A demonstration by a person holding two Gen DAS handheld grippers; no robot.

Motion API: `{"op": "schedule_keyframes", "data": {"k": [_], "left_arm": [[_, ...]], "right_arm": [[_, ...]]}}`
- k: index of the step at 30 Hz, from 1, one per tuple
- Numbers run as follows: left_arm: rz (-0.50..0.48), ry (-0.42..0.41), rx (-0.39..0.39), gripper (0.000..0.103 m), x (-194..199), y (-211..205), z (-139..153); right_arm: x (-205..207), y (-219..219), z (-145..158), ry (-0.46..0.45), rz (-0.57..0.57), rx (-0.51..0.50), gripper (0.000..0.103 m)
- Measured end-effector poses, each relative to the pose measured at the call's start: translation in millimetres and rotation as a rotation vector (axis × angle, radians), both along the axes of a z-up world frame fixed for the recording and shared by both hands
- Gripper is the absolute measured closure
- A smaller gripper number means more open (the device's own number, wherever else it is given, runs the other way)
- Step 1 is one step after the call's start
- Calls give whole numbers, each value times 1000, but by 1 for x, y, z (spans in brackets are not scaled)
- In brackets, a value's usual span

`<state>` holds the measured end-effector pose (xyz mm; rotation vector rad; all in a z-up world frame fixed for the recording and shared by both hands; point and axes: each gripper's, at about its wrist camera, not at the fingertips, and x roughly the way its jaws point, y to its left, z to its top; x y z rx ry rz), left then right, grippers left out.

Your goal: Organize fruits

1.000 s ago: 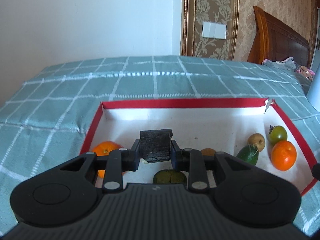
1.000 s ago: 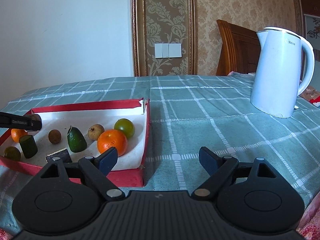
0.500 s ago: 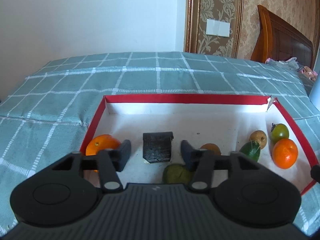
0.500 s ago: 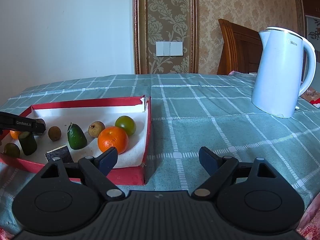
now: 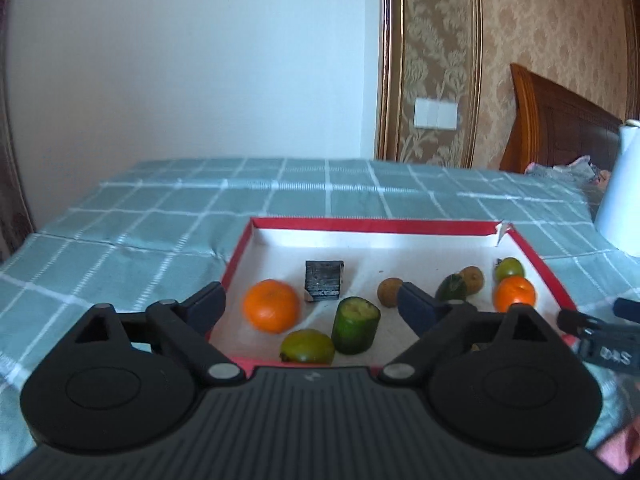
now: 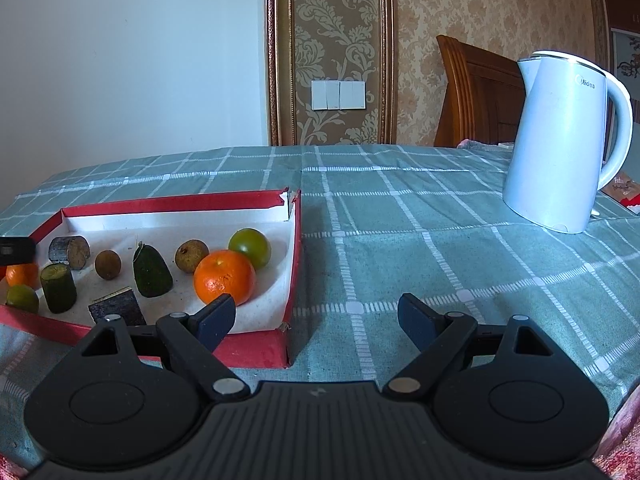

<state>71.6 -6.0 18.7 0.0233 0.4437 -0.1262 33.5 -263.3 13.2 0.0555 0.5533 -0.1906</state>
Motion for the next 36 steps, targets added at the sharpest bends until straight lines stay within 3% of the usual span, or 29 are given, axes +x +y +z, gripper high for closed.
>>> {"op": "schedule_keyframes", "data": {"k": [6,11,19,28,36], "left_arm": [[15,12,-22,3,-47,3,-5],[65,15,7,0,-71,0,-11],[94,36,9,0,-82,2,-13],[125,32,-21,0,-95,9,-8],[134,7,27,0,-104,6,-3]], "right_arm": [[-5,4,1,-4,6,-1,14],[-36,16,7,-15,70,90,13],[-57,43,7,-5,101,110,9],[-61,57,7,-4,89,67,9],[-62,61,5,7,91,62,9]]}}
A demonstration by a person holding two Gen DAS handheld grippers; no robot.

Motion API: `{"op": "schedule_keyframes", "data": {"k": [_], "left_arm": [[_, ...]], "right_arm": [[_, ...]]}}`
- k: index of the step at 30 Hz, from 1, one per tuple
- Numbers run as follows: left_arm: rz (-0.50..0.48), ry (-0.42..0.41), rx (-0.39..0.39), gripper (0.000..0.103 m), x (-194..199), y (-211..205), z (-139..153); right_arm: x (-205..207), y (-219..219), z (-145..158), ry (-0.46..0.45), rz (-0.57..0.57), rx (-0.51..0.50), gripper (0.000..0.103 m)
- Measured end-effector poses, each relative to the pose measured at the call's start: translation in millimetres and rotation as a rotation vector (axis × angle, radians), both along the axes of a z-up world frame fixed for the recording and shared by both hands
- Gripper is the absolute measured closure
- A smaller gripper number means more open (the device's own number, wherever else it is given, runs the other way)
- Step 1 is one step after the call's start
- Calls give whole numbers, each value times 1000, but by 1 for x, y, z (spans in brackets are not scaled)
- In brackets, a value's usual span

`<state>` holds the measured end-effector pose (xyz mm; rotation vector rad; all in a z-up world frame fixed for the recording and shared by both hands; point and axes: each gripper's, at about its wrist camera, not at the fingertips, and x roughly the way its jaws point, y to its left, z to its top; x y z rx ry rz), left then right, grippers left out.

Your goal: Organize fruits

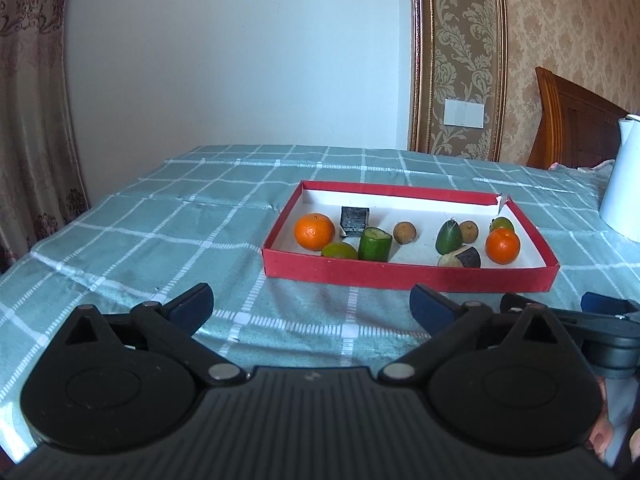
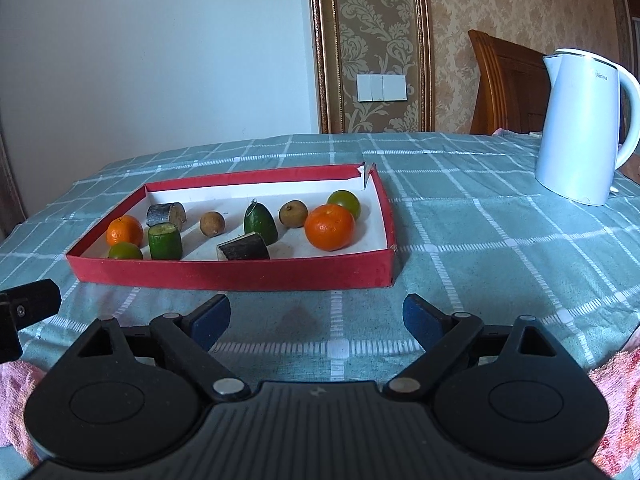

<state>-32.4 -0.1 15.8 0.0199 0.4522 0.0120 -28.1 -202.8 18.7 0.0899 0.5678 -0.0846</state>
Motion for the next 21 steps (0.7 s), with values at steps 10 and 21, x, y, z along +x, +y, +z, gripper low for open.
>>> {"op": "schedule_keyframes", "data": {"k": [10,21], "left_arm": [[-30,-18,15,0,-12,-5,6],[-58,-38,51,0,-20,-13,11]], "right_arm": [[-3,8,1,1,19,-13,9],[-5,8,3,-3,16,-9,9]]}}
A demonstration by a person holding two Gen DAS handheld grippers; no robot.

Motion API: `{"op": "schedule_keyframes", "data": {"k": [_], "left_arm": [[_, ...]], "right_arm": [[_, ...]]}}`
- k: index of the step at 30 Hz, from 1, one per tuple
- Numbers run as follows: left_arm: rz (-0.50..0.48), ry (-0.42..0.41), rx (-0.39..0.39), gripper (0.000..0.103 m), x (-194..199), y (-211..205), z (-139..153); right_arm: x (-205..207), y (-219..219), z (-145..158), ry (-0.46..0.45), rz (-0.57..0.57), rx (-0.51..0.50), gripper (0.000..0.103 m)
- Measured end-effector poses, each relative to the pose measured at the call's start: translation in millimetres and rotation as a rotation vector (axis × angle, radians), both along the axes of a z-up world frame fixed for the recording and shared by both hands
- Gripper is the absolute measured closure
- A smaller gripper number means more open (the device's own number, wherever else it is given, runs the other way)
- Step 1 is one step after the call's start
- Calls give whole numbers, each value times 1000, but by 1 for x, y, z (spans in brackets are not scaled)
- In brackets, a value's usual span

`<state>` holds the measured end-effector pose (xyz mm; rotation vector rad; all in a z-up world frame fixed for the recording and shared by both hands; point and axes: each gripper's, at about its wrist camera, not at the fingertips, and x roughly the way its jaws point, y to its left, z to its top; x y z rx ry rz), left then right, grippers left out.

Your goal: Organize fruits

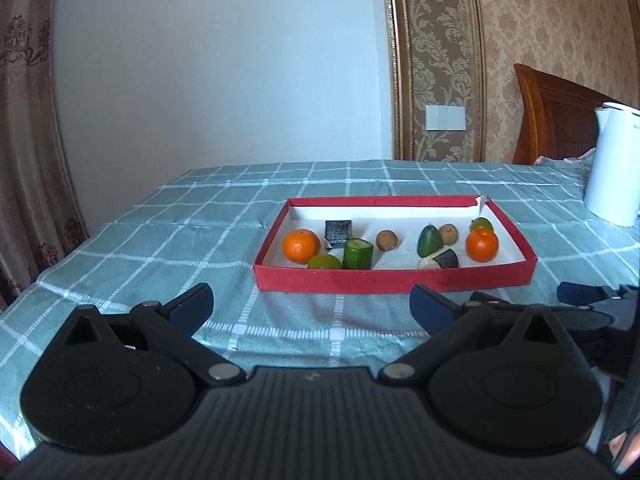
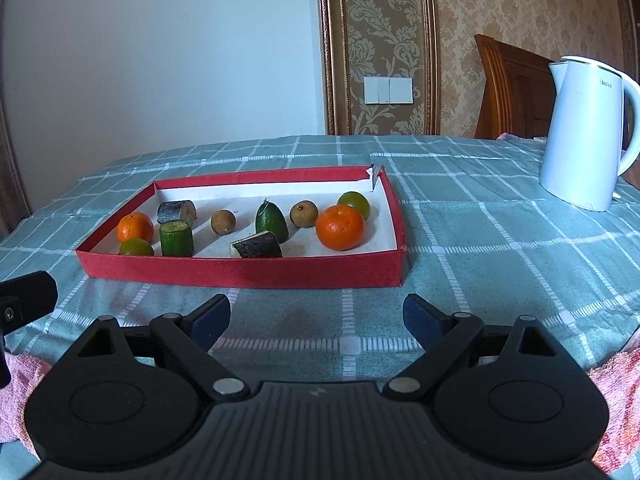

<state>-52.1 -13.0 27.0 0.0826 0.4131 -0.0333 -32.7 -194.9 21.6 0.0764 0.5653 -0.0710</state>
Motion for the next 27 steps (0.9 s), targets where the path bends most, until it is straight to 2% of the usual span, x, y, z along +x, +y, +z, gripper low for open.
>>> {"op": "schedule_keyframes", "data": {"k": [7,11,20,27], "left_arm": [[-35,-12,-4,0,-3,-3,2],[-56,13,-17,0,-1,-2,1],[-48,30,-14,0,3,-1,-2],[-25,16,17,0,6,-2,-7]], "right_arm": [[0,2,0,4,8,-4,9],[-1,3,0,5,11,-2,9],[0,5,-1,14,20,-5,9],[-1,7,-2,16,25,-8,9]]}}
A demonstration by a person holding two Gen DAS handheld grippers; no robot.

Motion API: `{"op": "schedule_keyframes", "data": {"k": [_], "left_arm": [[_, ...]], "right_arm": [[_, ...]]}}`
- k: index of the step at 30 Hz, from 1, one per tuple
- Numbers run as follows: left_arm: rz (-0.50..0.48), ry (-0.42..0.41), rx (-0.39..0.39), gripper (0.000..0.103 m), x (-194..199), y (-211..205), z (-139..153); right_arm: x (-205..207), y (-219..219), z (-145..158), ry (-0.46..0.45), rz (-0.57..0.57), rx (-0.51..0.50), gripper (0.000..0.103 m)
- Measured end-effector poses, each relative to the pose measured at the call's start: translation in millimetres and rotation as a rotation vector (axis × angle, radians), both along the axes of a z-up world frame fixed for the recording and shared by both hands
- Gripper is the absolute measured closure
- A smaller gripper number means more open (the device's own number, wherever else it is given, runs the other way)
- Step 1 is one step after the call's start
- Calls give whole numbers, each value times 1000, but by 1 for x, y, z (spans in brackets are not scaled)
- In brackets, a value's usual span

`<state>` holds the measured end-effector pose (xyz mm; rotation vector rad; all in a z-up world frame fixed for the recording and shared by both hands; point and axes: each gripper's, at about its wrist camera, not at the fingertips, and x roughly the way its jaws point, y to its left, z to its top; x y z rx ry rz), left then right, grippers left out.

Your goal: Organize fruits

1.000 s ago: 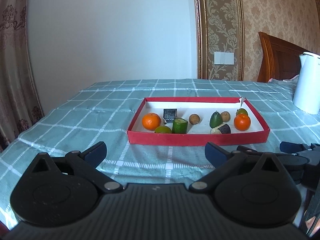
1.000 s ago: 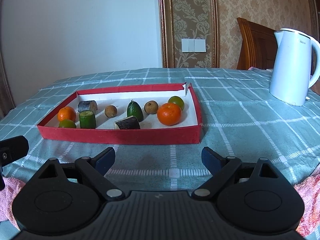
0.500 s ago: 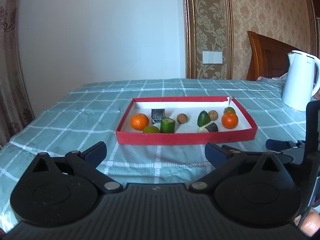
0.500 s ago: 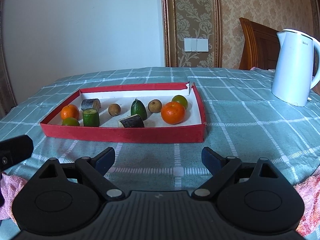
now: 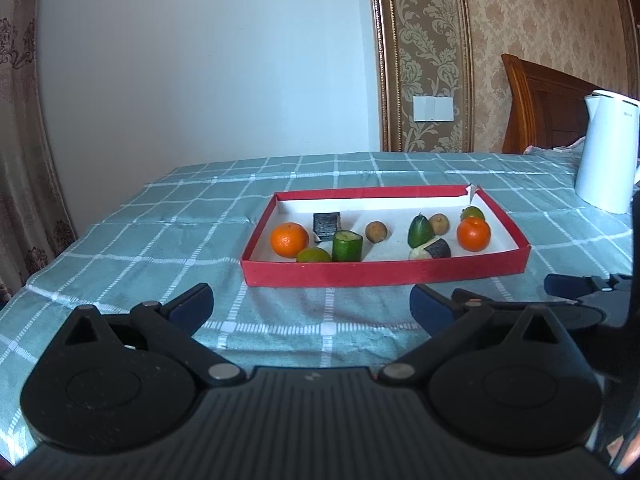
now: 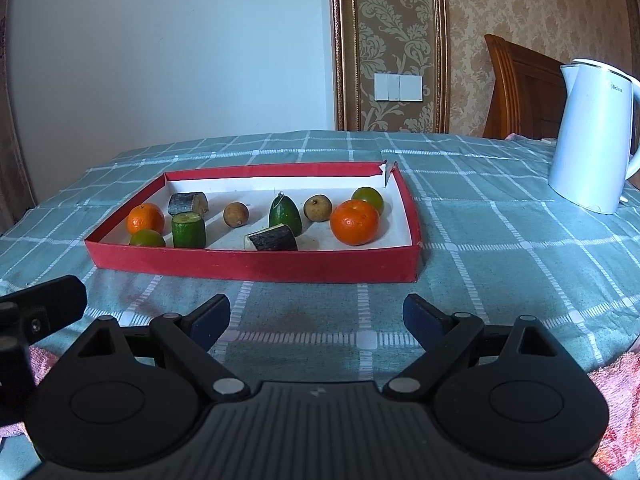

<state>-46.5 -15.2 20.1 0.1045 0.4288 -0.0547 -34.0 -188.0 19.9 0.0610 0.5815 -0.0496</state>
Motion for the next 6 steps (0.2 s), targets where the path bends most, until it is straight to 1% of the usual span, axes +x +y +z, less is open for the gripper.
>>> {"op": "schedule_keyframes", "data": {"k": [4,6], "left_arm": [[26,2,14,0,3,0,-4],[27,19,10,0,6,1,-7]], "right_arm": [[1,1,-1,4,-2,-5,9],[1,2,-2,6,-5,-10,9]]}}
